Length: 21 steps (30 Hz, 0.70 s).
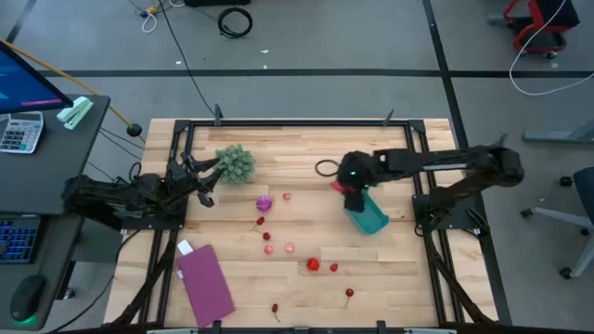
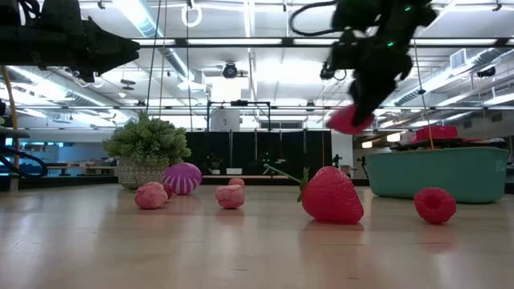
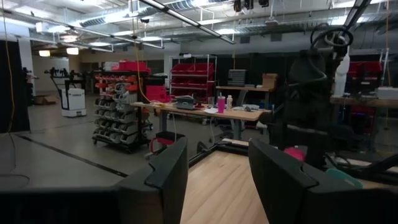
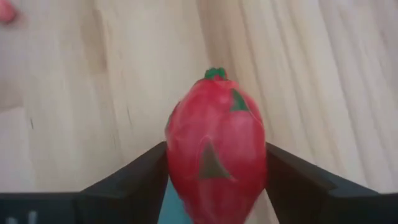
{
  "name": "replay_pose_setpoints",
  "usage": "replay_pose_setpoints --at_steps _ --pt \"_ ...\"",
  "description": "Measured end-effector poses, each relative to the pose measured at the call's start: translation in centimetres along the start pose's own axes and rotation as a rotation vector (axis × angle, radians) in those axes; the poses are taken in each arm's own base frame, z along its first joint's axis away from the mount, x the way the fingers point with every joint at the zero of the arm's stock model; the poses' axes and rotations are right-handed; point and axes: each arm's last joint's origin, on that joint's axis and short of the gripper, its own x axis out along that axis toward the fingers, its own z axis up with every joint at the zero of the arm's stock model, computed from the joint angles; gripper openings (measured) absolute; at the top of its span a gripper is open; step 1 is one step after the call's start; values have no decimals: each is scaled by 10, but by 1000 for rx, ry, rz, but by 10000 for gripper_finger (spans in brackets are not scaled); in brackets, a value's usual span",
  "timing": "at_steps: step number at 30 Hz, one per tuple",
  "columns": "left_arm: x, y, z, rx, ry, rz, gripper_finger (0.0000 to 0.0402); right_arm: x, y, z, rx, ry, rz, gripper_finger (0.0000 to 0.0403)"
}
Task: Pick and placing Produce into tupperware
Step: Put the dragonfruit in the basket
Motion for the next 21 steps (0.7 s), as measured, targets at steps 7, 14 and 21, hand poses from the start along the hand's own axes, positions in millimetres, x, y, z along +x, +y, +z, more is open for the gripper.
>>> replay_pose_setpoints --at_steps 7,14,21 --pt "0 0 0 -34 1 0 174 -3 4 -45 50 56 21 203" --pt "0 0 0 -33 1 0 174 31 7 -73 55 39 77 207" --pt "0 0 0 -33 1 0 174 41 8 -74 -12 31 105 239"
